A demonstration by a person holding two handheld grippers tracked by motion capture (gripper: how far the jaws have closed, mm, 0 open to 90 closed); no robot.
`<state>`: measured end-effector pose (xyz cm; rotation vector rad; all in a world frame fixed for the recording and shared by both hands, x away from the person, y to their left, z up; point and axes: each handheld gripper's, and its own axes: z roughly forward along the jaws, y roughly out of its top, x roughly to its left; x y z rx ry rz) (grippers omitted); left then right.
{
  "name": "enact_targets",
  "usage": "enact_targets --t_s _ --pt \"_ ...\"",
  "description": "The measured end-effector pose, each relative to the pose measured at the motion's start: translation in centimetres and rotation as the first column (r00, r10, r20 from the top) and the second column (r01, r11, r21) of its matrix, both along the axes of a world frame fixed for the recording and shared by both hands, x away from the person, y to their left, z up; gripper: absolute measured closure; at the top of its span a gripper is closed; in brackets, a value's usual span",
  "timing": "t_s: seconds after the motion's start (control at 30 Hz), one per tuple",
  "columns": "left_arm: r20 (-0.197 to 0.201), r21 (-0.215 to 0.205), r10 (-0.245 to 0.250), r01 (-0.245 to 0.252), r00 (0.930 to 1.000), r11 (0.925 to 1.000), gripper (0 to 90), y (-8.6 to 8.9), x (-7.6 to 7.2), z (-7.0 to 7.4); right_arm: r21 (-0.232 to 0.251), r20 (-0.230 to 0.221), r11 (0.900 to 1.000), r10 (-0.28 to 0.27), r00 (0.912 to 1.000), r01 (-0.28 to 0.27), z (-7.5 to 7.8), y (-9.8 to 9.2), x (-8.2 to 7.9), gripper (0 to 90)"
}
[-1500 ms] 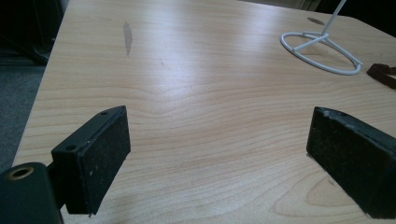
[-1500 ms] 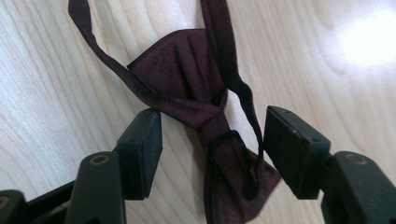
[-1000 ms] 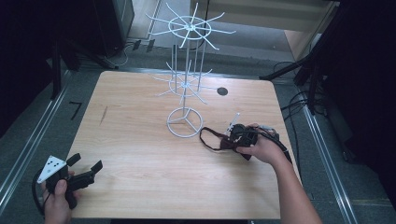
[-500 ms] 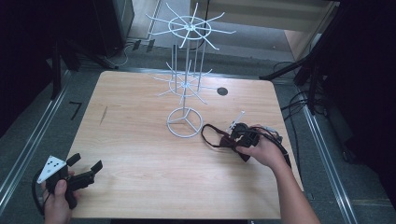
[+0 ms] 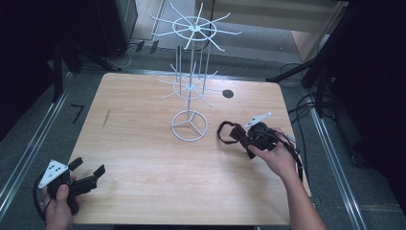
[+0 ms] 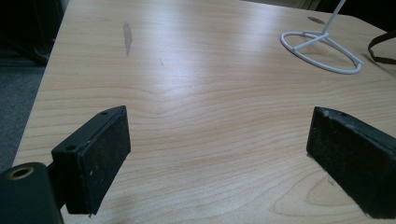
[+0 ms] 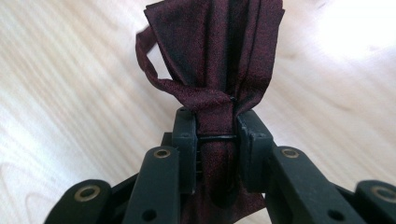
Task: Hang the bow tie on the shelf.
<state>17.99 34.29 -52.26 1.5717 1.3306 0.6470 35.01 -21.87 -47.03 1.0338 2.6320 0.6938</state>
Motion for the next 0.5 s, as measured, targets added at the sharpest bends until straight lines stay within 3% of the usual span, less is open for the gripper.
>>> enact_targets --t_s 0.13,0.17,0.23,0.33,0.5 --pt "0.000 0.001 0.000 0.000 1.0000 1.0000 6.8 0.0 0.0 0.0 0.041 0.049 0.999 -0.021 0.9986 0.019 0.6 -0.2 -0.2 73.1" --pt "0.000 0.000 0.000 0.000 1.0000 1.0000 6.8 0.0 0.0 0.0 0.075 0.084 0.997 -0.035 0.9959 0.029 1.0 -0.3 -0.5 73.2" --pt "0.000 0.000 0.000 0.000 1.0000 1.0000 6.8 0.0 0.0 0.0 0.086 0.091 0.996 -0.043 0.9949 0.035 1.2 -0.2 -0.6 73.1" --pt "0.001 -0.001 0.001 -0.001 1.0000 1.0000 6.8 0.0 0.0 0.0 0.136 0.155 0.990 -0.068 0.9856 0.046 1.8 0.0 -0.9 73.2" --pt "0.001 -0.001 0.001 -0.001 1.0000 1.0000 6.8 0.0 0.0 0.0 0.192 0.195 0.980 -0.091 0.9765 0.053 2.4 0.1 -1.1 73.1"
